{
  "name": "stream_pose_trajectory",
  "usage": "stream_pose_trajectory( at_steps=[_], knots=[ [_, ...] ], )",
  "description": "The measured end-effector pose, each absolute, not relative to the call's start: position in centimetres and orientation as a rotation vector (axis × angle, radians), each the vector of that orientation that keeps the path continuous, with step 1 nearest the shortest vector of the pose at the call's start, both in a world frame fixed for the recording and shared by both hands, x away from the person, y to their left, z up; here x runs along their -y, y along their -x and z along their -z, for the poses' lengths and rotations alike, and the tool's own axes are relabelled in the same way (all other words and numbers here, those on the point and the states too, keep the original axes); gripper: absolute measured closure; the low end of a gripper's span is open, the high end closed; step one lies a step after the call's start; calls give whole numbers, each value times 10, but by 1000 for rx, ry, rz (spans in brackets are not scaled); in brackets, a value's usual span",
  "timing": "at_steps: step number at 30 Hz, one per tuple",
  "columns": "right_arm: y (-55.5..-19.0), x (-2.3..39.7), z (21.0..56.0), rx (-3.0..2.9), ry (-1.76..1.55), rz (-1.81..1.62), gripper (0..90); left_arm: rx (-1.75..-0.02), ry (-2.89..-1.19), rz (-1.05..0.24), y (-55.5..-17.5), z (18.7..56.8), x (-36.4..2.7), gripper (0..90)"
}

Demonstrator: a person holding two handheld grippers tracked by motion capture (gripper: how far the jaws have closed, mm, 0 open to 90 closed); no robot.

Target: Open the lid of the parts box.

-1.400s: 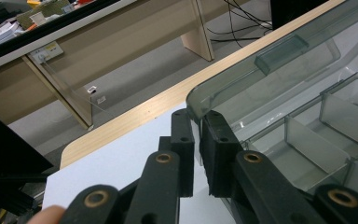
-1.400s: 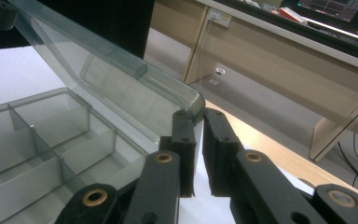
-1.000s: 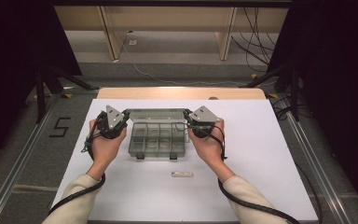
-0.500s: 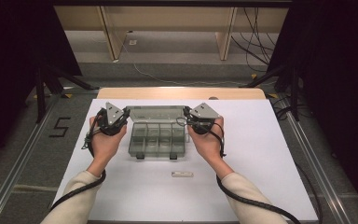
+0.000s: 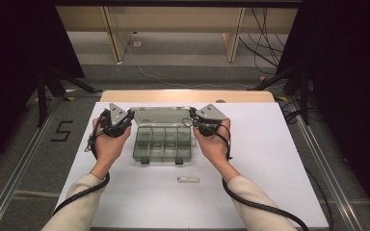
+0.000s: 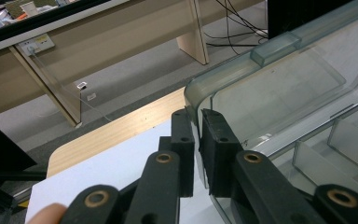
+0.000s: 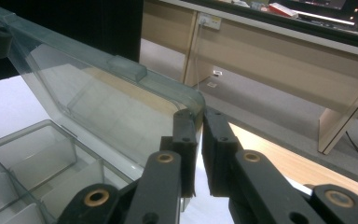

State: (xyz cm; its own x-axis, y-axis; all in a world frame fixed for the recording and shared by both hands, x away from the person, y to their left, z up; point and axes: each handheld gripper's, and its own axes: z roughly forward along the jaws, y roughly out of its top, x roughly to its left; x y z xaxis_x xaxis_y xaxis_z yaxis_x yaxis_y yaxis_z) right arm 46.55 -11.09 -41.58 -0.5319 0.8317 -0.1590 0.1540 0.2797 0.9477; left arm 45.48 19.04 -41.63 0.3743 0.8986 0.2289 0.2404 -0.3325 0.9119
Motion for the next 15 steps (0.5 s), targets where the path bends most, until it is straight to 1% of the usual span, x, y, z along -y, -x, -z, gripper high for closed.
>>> stream_pose_trajectory(
  at_steps=[15],
  knots=[
    [-473,110,416,-1859,-924,-1288,850,-999,-1784,-964,-463,416,-192,827]
  ],
)
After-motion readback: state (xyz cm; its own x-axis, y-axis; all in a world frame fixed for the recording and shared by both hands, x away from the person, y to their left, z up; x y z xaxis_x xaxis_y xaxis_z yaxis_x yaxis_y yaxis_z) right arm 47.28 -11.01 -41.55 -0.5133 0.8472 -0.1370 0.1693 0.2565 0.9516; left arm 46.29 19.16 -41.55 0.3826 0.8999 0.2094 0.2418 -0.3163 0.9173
